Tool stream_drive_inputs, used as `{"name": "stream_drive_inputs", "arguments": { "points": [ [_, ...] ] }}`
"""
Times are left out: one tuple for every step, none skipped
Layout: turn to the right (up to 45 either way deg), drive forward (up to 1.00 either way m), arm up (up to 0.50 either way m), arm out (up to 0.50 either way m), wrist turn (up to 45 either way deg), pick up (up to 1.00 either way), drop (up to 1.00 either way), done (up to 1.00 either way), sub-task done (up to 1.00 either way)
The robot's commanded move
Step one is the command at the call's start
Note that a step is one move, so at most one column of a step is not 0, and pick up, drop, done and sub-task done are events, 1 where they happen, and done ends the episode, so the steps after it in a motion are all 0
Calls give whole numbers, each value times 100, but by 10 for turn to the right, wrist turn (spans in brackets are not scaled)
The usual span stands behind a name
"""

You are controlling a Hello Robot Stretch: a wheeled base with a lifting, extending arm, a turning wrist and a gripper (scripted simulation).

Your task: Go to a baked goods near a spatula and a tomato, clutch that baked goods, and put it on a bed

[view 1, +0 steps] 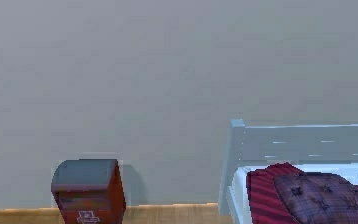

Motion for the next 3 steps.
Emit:
{"name": "stream_drive_inputs", "arguments": {
  "points": [
    [0, 0, 0, 48, 0, 0, 0, 0, 0],
    [0, 0, 0, 0, 450, 0, 0, 0, 0],
    [0, 0, 0, 0, 450, 0, 0, 0, 0]
  ]
}}
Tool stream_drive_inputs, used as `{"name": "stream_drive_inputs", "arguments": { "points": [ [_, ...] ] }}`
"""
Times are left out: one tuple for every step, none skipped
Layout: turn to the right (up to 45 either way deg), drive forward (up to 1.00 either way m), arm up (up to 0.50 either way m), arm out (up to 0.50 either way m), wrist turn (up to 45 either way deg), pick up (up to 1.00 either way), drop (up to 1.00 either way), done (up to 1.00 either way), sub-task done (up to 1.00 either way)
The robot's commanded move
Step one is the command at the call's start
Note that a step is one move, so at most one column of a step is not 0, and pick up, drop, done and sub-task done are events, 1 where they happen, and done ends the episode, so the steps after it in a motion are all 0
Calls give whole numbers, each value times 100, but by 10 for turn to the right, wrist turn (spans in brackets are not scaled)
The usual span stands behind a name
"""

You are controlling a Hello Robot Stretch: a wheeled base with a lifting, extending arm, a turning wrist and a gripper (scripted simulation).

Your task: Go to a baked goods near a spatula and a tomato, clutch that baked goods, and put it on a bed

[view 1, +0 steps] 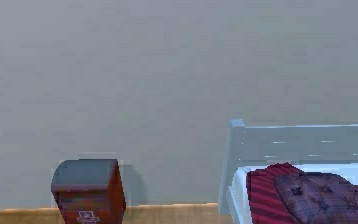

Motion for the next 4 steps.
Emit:
{"name": "stream_drive_inputs", "arguments": {
  "points": [
    [0, 0, 0, 0, 180, 0, 0, 0, 0],
    [0, 0, -30, 0, 0, 0, 0, 0, 0],
    [0, 0, -32, 0, 0, 0, 0, 0, 0],
    [0, 0, 0, 0, 0, 0, 100, 0, 0]
  ]
}}
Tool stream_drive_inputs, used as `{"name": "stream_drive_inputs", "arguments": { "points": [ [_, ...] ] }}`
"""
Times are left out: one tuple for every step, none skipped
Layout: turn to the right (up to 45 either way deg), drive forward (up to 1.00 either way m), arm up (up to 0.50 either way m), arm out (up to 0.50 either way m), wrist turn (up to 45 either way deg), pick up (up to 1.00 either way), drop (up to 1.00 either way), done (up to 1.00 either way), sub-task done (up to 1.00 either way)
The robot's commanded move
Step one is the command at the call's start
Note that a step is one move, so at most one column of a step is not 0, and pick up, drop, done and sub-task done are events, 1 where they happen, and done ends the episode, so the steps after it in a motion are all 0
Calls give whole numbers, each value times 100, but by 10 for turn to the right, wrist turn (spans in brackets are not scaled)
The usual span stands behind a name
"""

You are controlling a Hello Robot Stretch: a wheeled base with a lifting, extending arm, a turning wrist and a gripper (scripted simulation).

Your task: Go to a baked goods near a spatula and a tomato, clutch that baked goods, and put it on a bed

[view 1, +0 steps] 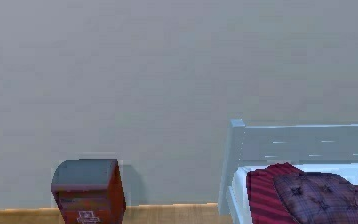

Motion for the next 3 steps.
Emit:
{"name": "stream_drive_inputs", "arguments": {
  "points": [
    [0, 0, 10, 0, 0, 0, 0, 0, 0],
    [0, 0, 0, -8, 0, 0, 0, 0, 0],
    [0, 0, 0, 0, 0, 0, 0, 100, 0]
  ]
}}
